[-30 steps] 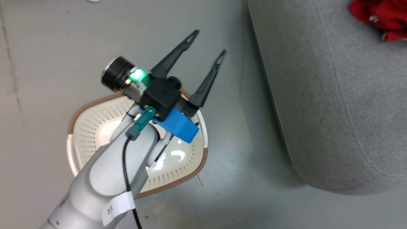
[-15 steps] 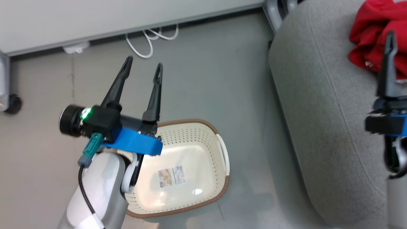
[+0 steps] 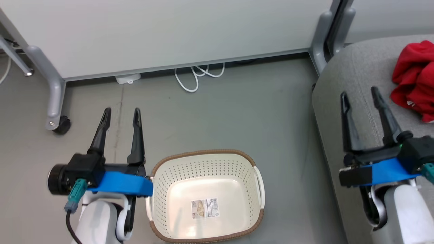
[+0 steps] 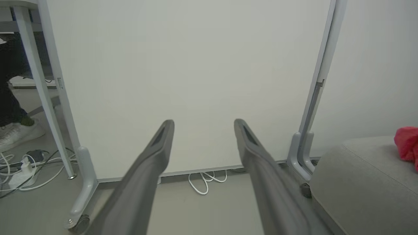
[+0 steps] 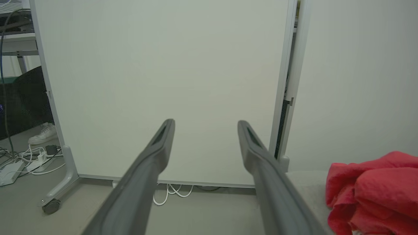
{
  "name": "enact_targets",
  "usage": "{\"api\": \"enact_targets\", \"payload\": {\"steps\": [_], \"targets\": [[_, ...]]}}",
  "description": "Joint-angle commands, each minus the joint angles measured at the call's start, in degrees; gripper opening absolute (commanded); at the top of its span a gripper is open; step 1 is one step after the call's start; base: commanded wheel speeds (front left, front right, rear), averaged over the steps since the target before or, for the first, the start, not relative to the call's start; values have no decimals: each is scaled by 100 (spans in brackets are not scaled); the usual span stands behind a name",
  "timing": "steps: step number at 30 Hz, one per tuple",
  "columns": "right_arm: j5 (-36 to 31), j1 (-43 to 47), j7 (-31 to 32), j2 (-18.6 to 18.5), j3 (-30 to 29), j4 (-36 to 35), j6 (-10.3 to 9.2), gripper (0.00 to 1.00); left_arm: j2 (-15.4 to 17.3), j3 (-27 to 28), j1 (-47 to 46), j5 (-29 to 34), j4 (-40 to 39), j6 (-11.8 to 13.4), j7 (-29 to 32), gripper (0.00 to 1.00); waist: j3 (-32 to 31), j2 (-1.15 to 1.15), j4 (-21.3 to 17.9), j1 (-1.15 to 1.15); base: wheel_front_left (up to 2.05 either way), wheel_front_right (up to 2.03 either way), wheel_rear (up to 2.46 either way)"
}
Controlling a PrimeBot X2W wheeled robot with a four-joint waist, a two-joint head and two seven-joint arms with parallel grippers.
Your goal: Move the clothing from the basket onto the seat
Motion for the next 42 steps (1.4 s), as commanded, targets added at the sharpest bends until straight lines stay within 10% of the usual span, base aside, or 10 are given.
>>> {"api": "enact_targets", "payload": {"steps": [1, 38, 39, 42], "targets": [[34, 119, -19, 32, 16, 27, 1, 100, -28, 79, 123, 28, -20, -42, -14, 100, -73, 0, 71, 1, 0, 0, 0], [212, 1263, -19, 306, -176, 634, 1, 100, -172, 411, 931, -11, 320, -199, -15, 100, -626, 0, 292, 1, 0, 0, 0], [187, 1190, 0, 289, -174, 634, 0, 0, -167, 423, 909, -32, 320, -204, 1, 0, -627, 0, 293, 1, 0, 0, 0], [233, 1199, 36, 296, -188, 789, 0, 0, -175, 442, 971, -97, 457, -205, 49, 0, -628, 0, 292, 1, 0, 0, 0]]}}
